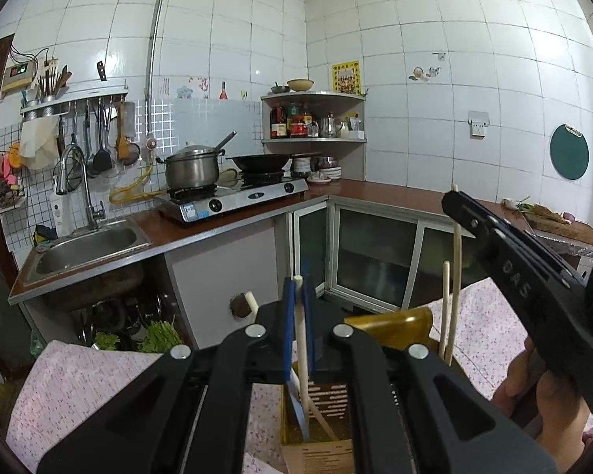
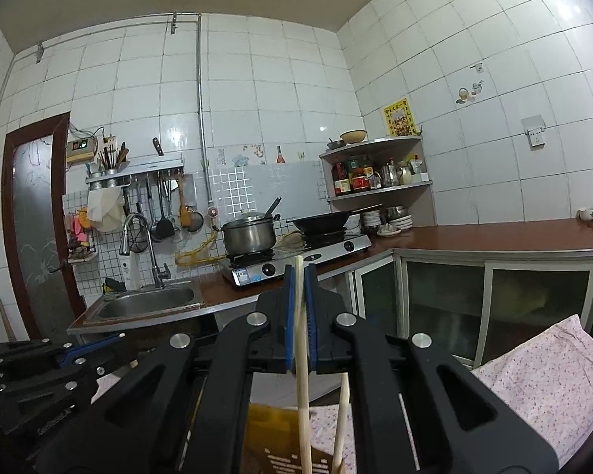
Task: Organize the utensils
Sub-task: 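Open both tools to release the chopsticks into the caddy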
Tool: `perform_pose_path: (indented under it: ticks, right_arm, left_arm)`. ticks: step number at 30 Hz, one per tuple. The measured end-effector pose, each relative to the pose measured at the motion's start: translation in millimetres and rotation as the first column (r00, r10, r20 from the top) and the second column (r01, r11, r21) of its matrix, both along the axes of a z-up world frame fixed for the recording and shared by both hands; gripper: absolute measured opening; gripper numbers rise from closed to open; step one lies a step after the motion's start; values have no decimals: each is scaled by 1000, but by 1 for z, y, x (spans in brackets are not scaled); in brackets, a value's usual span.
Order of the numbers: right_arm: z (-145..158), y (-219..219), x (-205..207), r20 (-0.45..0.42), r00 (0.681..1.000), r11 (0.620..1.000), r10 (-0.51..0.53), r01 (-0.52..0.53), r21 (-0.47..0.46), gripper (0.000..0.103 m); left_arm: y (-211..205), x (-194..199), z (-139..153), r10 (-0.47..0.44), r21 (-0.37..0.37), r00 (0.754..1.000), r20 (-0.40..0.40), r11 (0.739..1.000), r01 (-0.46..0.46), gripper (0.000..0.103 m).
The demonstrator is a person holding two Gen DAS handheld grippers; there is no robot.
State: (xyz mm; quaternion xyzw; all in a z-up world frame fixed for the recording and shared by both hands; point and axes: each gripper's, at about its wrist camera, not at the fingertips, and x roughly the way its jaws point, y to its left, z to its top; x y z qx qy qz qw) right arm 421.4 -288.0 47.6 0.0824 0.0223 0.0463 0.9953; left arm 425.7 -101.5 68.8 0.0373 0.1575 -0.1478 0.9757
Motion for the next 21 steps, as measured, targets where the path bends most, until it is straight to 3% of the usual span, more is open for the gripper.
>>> perform_pose_path:
  ticks: [9,10,12,14,16,17,18,21]
  right_arm:
    - [-29,-3,-9,-89,995,999,36,-36,-3,9]
    - [-28,-4,-10,-103,994,999,43,-43,3,13]
    - [-25,-6,-14,-115,992,999,51,-50,11,40]
    - [-19,-8,-20,-120,991,999,51,-50,11,44]
    - [-9,-11,-30,-127,990,999,54,-53,6,44]
    - [-4,-13,-36,-129,990,999,51,-52,-3,44]
    - [1,-15,-41,-136,990,999,43,-46,-19,45]
    - [11,-24,-61,-163,986,998,25,-35,-60,51]
  left_arm:
    - [9,-9,4,-17,-38,1000,-24,999,16,6]
    - [10,-10,7,-18,-41,999,-27,999,17,6]
    - [13,-13,14,-30,-55,999,-43,998,28,7]
    - [19,-18,22,-31,-73,998,-53,997,27,9]
    - [25,-23,30,-20,-81,998,-63,997,15,33]
    - [29,-28,35,-3,-78,998,-58,997,-2,59]
    - [33,-37,40,27,-66,999,-30,997,-29,67]
    - [41,-51,45,44,-36,998,-44,998,-45,68]
